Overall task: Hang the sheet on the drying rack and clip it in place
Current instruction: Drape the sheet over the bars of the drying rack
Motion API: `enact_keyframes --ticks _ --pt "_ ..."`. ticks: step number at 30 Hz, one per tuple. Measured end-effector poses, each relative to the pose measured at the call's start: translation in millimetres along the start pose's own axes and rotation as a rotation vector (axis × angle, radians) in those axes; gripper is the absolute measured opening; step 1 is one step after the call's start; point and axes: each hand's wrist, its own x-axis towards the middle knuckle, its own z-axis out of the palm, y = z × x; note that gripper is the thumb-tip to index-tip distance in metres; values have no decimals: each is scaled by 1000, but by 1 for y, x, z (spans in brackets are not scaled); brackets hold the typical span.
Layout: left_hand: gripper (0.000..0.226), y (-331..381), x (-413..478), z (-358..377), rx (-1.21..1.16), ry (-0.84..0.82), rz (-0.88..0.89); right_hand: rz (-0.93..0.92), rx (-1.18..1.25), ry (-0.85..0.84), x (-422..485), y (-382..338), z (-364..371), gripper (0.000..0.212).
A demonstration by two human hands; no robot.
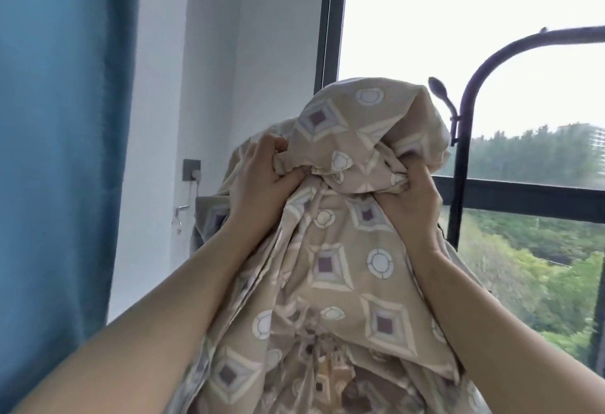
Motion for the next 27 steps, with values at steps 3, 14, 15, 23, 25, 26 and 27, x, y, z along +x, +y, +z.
enact_keyframes --ticks 3,14,15,23,25,26,27 --pt "48 24 -2 3 -69 -4 11 -14 8 22 3 -13 -34 29" --pt "25 121 -21 61 -268 -224 100 -39 -185 107 8 -27 -167 32" --pt "26 131 -21 69 -297 -243 98 -33 -208 123 10 -29 -181 30" --pt "33 206 -31 128 63 -450 289 64 -579 146 14 -21 -272 27" --pt "30 217 -23 138 36 -447 270 80 -684 130 18 -21 -291 24" --pt "26 223 -20 142 -12 -389 264 69 -700 163 22 -22 -299 24" --pt "22 231 -20 149 -92 -315 256 39 -688 234 25 -23 -304 24"
